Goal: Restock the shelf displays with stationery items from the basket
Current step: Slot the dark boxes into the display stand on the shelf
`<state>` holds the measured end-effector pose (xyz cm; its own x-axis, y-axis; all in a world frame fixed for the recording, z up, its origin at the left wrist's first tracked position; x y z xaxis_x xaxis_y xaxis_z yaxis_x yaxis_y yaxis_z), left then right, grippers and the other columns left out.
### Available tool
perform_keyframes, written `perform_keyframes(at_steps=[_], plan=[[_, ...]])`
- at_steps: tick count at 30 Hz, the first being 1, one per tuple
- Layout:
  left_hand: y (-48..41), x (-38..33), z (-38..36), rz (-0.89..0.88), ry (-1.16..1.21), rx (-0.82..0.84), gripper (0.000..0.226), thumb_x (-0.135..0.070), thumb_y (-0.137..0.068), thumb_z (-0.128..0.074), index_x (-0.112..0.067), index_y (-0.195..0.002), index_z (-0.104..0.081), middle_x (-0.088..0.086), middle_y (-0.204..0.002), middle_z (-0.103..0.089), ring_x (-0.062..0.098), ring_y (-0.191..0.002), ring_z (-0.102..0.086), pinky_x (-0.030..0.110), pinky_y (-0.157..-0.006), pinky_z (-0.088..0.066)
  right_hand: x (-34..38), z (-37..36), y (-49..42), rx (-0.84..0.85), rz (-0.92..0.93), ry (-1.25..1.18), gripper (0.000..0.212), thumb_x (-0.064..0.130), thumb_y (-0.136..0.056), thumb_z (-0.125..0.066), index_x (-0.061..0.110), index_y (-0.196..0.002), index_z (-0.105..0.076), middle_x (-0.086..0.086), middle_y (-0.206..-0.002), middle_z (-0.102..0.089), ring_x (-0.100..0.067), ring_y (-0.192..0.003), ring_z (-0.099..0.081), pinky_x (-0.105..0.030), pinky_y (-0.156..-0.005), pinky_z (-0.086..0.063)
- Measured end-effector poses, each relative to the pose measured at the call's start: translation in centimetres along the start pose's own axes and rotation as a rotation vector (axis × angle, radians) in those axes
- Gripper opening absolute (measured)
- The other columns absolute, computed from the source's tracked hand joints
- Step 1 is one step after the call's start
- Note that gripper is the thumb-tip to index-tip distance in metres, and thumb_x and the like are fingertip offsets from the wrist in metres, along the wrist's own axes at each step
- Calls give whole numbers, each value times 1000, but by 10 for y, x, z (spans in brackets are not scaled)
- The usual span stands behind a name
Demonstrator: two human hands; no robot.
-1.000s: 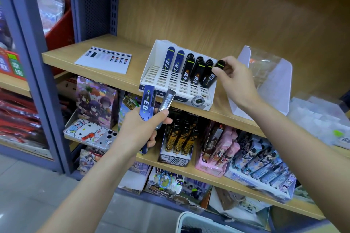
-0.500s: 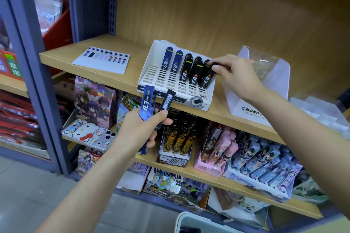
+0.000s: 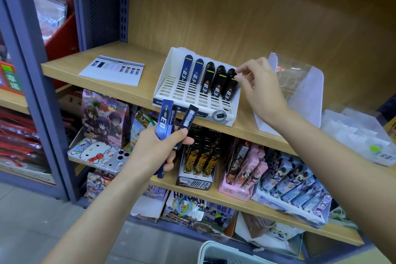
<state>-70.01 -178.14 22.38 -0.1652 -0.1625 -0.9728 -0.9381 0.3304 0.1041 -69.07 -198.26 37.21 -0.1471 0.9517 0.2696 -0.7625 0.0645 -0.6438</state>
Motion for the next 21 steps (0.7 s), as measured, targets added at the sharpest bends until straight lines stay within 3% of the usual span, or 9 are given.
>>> perform_keyframes(at_steps=[2, 4, 7, 11, 13, 16, 21], plan=[[0, 1, 0, 3, -19, 7, 9, -16, -91, -61, -8, -87, -59, 5, -82, -74, 11, -36, -32, 19, -35, -29, 14, 4, 13, -55, 19, -67, 11, 15, -98, -48, 10, -99, -59, 6, -90, -45, 4, -73, -45, -11, -70, -36], [0, 1, -1, 4, -40, 24, 10, -15, -90, -62, -5, -90, -59, 5, -82, -74, 10, -37, -32, 18, -34, -29, 32, -3, 27, 11, 27, -142, 16, 17, -99, -45, 11, -101, -60, 11, -87, -49, 9, -75, -46, -8, -70, -35], [2, 1, -7, 3, -63, 64, 10, -15, -90, -63, -9, -85, -57, 6, -82, -74, 10, -38, -32, 17, -35, -29, 57, -24, 46, 220, 53, -161, 21, 25, -100, -44, 16, -102, -63, 14, -86, -56, 8, -75, -49, -10, -69, -36], [2, 1, -9, -1, -66, 67, 10, -15, -89, -64, -10, -86, -56, 7, -81, -74, 11, -37, -30, 17, -34, -28, 65, -51, 62, 518, -73, -297, 12, 26, -95, -55, 20, -87, -62, 11, -56, -59, 0, -47, -55, -16, -54, -46], [3, -3, -4, -25, -40, 26, 11, -18, -89, -63, -8, -88, -58, 5, -77, -74, 10, -36, -30, 18, -34, -28, 64, -50, 61, 509, -164, -460, 10, 20, -92, -60, 20, -83, -61, 3, -59, -62, -8, -48, -60, -19, -55, -51], [4, -12, 11, -80, -11, -83, 18, -23, -89, -63, -9, -79, -60, -1, -61, -70, 9, -33, -29, 18, -34, -28, 61, -41, 59, 419, -244, -713, 7, 9, -89, -62, 13, -83, -62, -2, -73, -65, -16, -70, -70, -22, -67, -56], [3, -15, 24, -99, 52, -156, 20, -26, -89, -63, -6, -87, -63, -1, -82, -75, 11, -37, -28, 19, -35, -30, 67, -34, 69, 344, -129, -693, 13, 9, -87, -66, 20, -82, -63, 4, -78, -66, -18, -82, -69, -35, -82, -56]])
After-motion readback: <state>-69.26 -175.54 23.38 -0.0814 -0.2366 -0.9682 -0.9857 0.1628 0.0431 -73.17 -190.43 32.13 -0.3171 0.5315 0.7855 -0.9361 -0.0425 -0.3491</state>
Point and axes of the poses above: each hand's wrist, its own y-axis away from the middle knuckle, its own z-axis out of the back of the hand, x = y × z, the point moved 9 cm from there along -y, towards the middle knuckle
